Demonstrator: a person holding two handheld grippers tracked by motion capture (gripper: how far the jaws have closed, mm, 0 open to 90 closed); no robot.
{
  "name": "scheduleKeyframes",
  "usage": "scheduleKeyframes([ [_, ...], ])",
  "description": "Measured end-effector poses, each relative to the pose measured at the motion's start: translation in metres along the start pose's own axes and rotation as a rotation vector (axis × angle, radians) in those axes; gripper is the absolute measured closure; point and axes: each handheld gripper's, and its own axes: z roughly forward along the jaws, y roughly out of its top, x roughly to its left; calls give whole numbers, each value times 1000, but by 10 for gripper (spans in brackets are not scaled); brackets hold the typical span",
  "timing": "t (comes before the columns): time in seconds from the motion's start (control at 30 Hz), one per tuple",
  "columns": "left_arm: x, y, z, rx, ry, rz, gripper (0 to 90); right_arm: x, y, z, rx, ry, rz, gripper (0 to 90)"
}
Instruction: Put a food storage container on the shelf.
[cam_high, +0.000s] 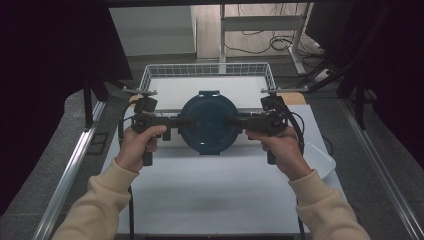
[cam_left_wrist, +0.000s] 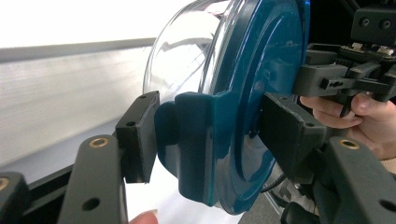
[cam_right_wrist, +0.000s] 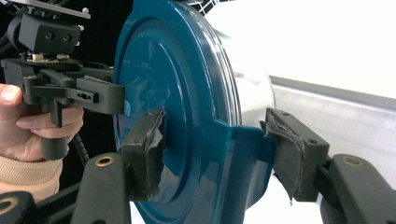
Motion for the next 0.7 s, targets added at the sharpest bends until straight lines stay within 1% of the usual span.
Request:
scheduleKeyframes([
  [0.1, -2, 8, -1, -2, 3, 4, 399, 1, 7, -2, -1, -2, -6, 394],
  [0.23, -4, 20, -2, -2, 13, 13, 398, -2, 17, -2, -2, 5, 1, 394],
  [0.33, -5, 28, -2, -4, 17, 14, 398, -4, 25, -2, -4, 10, -4, 394],
  [0.5, -3, 43, -2, -11, 22, 11, 398, -8, 40, 1, -12, 17, -15, 394],
  [0.7, 2, 57, -1, -25, 20, 0, 398, -14, 60, 5, 4, 19, -19, 394],
])
